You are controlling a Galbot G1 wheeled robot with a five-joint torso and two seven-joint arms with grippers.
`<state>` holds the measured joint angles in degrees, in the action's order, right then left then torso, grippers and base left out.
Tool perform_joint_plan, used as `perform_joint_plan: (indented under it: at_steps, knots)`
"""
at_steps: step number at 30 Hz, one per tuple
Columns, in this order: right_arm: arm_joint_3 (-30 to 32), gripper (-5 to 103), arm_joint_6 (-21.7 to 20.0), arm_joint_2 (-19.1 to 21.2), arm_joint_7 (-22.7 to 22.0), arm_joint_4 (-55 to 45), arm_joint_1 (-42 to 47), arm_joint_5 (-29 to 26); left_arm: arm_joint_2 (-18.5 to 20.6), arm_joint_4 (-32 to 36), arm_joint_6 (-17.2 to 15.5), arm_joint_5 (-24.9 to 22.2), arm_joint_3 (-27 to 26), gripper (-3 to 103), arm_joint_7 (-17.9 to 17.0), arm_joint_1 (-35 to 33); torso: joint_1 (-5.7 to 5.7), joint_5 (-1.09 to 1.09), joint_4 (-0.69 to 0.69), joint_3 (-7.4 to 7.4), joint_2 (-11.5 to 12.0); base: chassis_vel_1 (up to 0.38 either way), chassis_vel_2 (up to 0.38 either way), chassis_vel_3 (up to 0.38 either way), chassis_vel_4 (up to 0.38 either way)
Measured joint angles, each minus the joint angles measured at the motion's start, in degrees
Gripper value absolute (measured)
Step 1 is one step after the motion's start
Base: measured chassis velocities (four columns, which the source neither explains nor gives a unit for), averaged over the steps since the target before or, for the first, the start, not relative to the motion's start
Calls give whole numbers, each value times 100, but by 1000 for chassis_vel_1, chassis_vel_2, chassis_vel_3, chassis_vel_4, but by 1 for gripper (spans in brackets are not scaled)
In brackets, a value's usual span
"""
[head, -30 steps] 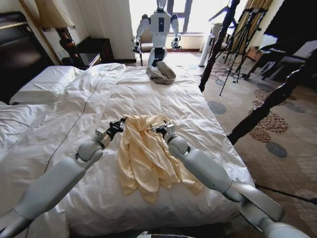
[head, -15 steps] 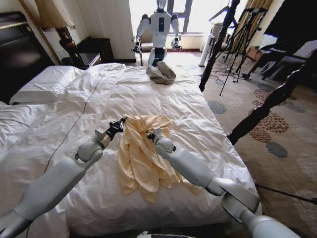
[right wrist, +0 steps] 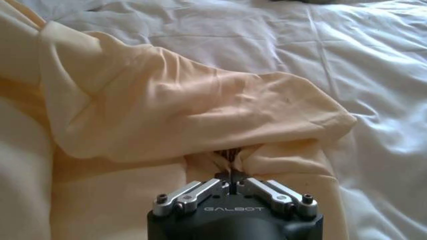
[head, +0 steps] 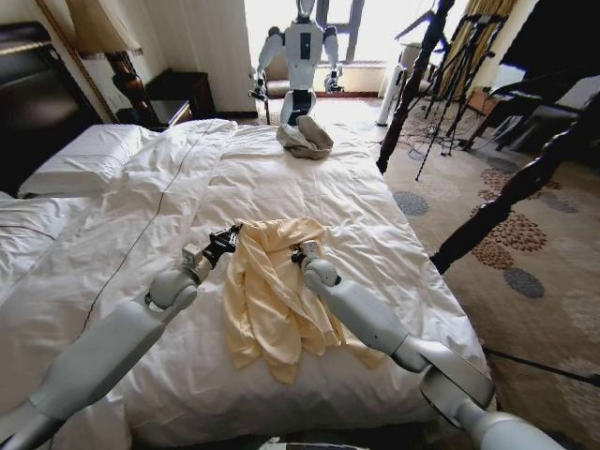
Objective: Pick up the clothes from the bed and hang them on the clothes hanger.
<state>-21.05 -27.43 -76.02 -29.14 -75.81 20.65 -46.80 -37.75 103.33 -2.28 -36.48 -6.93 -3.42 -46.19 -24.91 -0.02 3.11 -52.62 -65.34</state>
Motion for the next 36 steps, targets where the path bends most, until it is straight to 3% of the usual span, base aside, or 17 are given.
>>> perform_joint_plan:
  at_steps: [12,27,31,33,36]
  knots:
    - [108,-2,103,294,-22,-192,37,235,13,19,35,-15,-11,0,-11,-46,0,0,2,0,0,0,0,0,0]
    - [79,-1,201,335,-56,-344,77,430,-9,4,62,-12,3,0,-20,-56,0,-2,1,0,-1,0,0,0,0]
    - [98,3,128,222,-47,-211,25,361,-21,4,62,-9,22,0,-21,-65,0,-1,1,0,-1,0,0,0,0]
    - [124,13,98,105,-11,-64,-46,296,-25,6,63,-5,39,0,-21,-71,0,-2,1,0,-1,0,0,0,0]
    - [135,18,49,52,14,-44,-93,185,-22,15,65,-5,44,0,-20,-77,0,-1,0,0,-1,0,0,0,0]
